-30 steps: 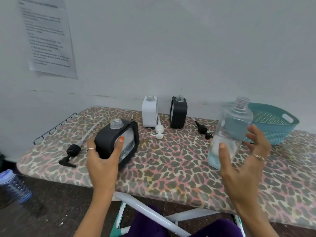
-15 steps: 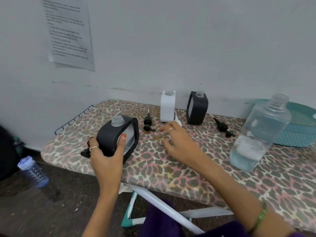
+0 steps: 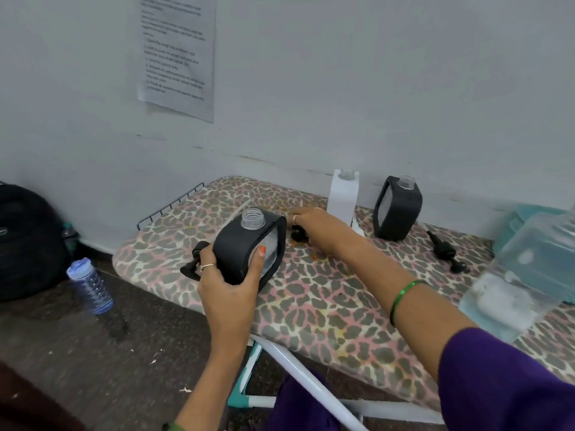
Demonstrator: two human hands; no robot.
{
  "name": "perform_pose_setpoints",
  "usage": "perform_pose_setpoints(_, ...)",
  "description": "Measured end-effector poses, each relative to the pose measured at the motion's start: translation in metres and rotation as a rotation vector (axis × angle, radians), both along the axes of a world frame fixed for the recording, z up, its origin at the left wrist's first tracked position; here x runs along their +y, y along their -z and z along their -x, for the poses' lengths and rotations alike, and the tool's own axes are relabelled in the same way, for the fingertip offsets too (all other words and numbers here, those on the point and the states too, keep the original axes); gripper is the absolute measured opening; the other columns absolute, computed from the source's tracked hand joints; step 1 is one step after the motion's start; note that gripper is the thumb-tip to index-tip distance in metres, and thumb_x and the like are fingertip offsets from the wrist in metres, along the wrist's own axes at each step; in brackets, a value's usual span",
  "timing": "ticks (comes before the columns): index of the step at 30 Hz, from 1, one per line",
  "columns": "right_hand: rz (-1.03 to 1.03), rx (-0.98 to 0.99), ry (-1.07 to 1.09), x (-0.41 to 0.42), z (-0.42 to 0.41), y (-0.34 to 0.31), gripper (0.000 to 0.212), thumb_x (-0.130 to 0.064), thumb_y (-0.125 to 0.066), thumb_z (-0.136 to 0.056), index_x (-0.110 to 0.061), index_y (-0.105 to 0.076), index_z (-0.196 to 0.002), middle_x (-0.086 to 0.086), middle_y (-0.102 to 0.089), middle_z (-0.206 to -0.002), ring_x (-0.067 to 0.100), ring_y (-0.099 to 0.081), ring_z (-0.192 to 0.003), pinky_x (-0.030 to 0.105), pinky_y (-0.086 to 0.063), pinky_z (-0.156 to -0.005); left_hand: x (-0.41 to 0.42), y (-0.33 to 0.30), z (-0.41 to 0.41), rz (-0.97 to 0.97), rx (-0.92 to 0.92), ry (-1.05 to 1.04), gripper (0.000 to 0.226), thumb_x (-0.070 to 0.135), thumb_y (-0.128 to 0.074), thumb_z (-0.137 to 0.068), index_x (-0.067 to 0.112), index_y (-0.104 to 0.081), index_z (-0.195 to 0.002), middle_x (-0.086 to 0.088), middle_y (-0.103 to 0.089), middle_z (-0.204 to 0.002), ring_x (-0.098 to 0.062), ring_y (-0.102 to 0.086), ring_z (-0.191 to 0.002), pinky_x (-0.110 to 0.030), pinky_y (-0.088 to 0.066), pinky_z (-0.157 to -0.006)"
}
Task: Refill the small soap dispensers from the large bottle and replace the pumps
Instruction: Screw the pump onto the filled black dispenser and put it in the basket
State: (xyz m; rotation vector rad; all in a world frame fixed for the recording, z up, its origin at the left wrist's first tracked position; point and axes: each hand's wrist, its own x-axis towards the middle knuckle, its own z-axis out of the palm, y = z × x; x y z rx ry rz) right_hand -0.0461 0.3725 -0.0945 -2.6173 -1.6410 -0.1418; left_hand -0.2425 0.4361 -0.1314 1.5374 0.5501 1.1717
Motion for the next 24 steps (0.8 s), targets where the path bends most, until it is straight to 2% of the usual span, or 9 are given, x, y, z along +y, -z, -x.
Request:
perform_pose_setpoints(4, -0.237, 0.020, -0.043, -0.003, -0.003, 0.008, 0.043, 0.000, -0.062, -0.083, -0.019, -0.058, -0.122, 0.002, -0.057, -0.118, 0.022, -0.055, -0.105, 0.037, -0.049, -0.086, 0.000, 0.001, 0.000, -0.001, -0.007, 0.006, 0.054, 0.045, -0.068, -0.075, 0.022, -0.050, -0.121, 0.007, -0.064, -0.111, -0.002, -0.063, -0.099, -0.023, -0.055, -0.082)
perform_pose_setpoints(8, -0.785, 0.234, -0.046, -0.011, 0.026, -0.012, 0.037, -0.003, -0.051, -0.093, -0.013, -0.051, -0.129, 0.008, -0.055, -0.123, 0.019, -0.054, -0.111, 0.033, -0.046, -0.095, 0.000, 0.000, 0.001, -0.012, -0.010, 0.001, 0.054, 0.048, -0.068, -0.074, 0.024, -0.050, -0.119, 0.011, -0.064, -0.108, 0.000, -0.063, -0.096, -0.020, -0.055, -0.078)
perform_pose_setpoints(11, -1.200, 0.410, -0.002, -0.019, 0.055, -0.041, 0.028, -0.018, -0.049, -0.099, -0.015, -0.048, -0.127, -0.002, -0.059, -0.113, 0.004, -0.058, -0.101, 0.021, -0.050, -0.087, 0.000, 0.001, 0.001, -0.024, -0.013, -0.006, 0.053, 0.046, -0.068, -0.075, 0.022, -0.051, -0.119, 0.010, -0.064, -0.108, -0.001, -0.063, -0.097, -0.021, -0.055, -0.078)
perform_pose_setpoints(14, -1.561, 0.646, -0.059, -0.029, 0.074, -0.072, 0.023, -0.021, -0.043, -0.102, -0.011, -0.049, -0.122, -0.008, -0.059, -0.101, 0.008, -0.060, -0.088, 0.025, -0.051, -0.079, 0.000, 0.000, 0.001, -0.029, -0.014, -0.015, 0.054, 0.044, -0.069, -0.076, 0.020, -0.051, -0.121, 0.014, -0.063, -0.107, 0.001, -0.063, -0.097, -0.018, -0.054, -0.076)
perform_pose_setpoints(16, -1.611, 0.761, -0.094, -0.031, 0.081, -0.085, 0.020, -0.022, -0.041, -0.103, -0.010, -0.051, -0.116, -0.007, -0.058, -0.091, 0.011, -0.058, -0.077, 0.026, -0.050, -0.073, 0.000, 0.000, 0.000, -0.032, -0.012, -0.015, 0.054, 0.042, -0.069, -0.077, 0.019, -0.050, -0.122, 0.016, -0.063, -0.106, 0.002, -0.063, -0.095, -0.018, -0.054, -0.075)
perform_pose_setpoints(18, -1.533, 0.772, -0.105, -0.029, 0.086, -0.089, 0.020, -0.023, -0.040, -0.103, -0.011, -0.053, -0.112, -0.006, -0.057, -0.088, 0.014, -0.056, -0.073, 0.026, -0.049, -0.071, 0.000, 0.000, 0.000, -0.033, -0.008, -0.011, 0.052, 0.041, -0.070, -0.077, 0.020, -0.050, -0.120, 0.017, -0.063, -0.105, 0.002, -0.063, -0.094, -0.017, -0.053, -0.074)
perform_pose_setpoints(21, -1.384, 0.679, -0.127, -0.024, 0.093, -0.087, 0.017, -0.024, -0.040, -0.103, -0.016, -0.053, -0.110, -0.014, -0.057, -0.086, 0.012, -0.055, -0.074, 0.027, -0.049, -0.072, -0.001, -0.001, 0.001, -0.032, -0.010, -0.005, 0.052, 0.042, -0.070, -0.076, 0.021, -0.050, -0.119, 0.015, -0.064, -0.103, 0.001, -0.064, -0.093, -0.018, -0.054, -0.073)
perform_pose_setpoints(24, -1.258, 0.572, -0.137, -0.021, 0.096, -0.081, 0.018, -0.024, -0.039, -0.104, -0.016, -0.053, -0.112, -0.013, -0.058, -0.089, 0.003, -0.055, -0.078, 0.023, -0.047, -0.075, -0.001, 0.000, 0.002, -0.033, -0.012, 0.005, 0.050, 0.039, -0.070, -0.077, 0.020, -0.051, -0.119, 0.014, -0.064, -0.102, 0.001, -0.064, -0.092, -0.016, -0.053, -0.072)
